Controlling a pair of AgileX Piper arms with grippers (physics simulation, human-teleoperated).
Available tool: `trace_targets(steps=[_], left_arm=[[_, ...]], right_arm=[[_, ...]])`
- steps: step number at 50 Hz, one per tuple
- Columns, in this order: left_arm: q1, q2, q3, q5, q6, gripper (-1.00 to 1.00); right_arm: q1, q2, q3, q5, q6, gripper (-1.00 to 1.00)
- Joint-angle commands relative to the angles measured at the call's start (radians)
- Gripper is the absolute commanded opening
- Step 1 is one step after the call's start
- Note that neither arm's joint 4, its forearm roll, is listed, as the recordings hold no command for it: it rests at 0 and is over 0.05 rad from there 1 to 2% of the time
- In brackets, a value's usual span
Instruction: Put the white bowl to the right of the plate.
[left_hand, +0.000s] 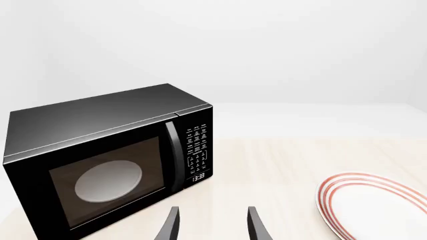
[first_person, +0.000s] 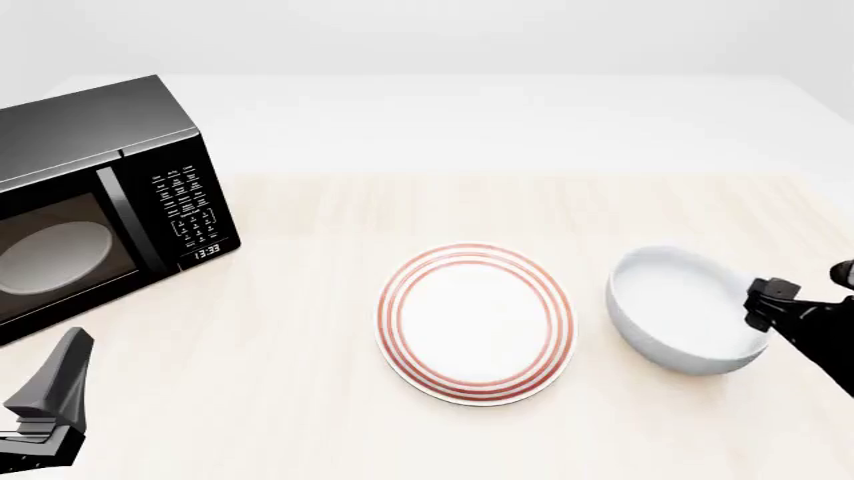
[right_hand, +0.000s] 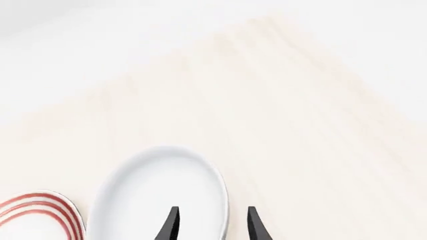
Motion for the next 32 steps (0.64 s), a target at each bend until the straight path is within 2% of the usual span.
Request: trace_targets(steps=[1,4,5,6,8,10,12,14,16,18,19,24,26,28,30,31,32], left_arm=[[0.000,0.000,0.000,0.000,0.000,1.00],[0.000,0.000,0.000,0.000,0.000,1.00],[0.000,0.000,0.000,0.000,0.000,1.00],[0.000,0.000,0.000,0.000,0.000,1.00],[0.000,0.000,0.000,0.000,0.000,1.00],[0.000,0.000,0.000,0.000,0.000,1.00],[0.000,0.000,0.000,0.000,0.000,1.00],[0.000,0.000,0.000,0.000,0.000,1.00],[0.000,0.000,0.000,0.000,0.000,1.00],[0.000,0.000,0.000,0.000,0.000,1.00],[0.000,0.000,0.000,0.000,0.000,1.00],[0.000,0.000,0.000,0.000,0.000,1.00],[0.000,0.000,0.000,0.000,0.000,1.00],[0.000,0.000,0.000,0.000,0.000,1.00],[0.000,0.000,0.000,0.000,0.000,1.00],[0.000,0.000,0.000,0.000,0.000,1.00],[0.000,0.000,0.000,0.000,0.000,1.00]], right_arm=[[0.059,-0.356,0.010,0.248,-0.009,1.00],[0.098,-0.485,0.004,0.333,-0.004,1.00],[0.122,-0.556,-0.003,0.376,-0.029,1.00],[0.122,-0.559,-0.003,0.378,-0.029,1.00],[0.192,-0.633,0.001,0.415,-0.011,1.00],[0.217,-0.654,0.008,0.418,-0.035,1.00],[0.267,-0.661,0.041,0.393,-0.019,1.00],[0.277,-0.668,0.050,0.390,-0.024,1.00],[0.306,-0.666,0.100,0.339,-0.011,1.00],[0.343,-0.654,0.133,0.298,-0.029,1.00],[0.344,-0.705,0.155,0.299,-0.046,1.00],[0.357,-0.822,0.208,0.316,-0.057,1.00],[0.368,-0.870,0.219,0.329,-0.088,1.00],[0.358,-0.947,0.226,0.364,-0.081,1.00],[0.369,-0.936,0.257,0.326,-0.060,1.00],[0.403,-0.900,0.275,0.290,-0.098,1.00],[0.405,-0.907,0.277,0.288,-0.104,1.00]])
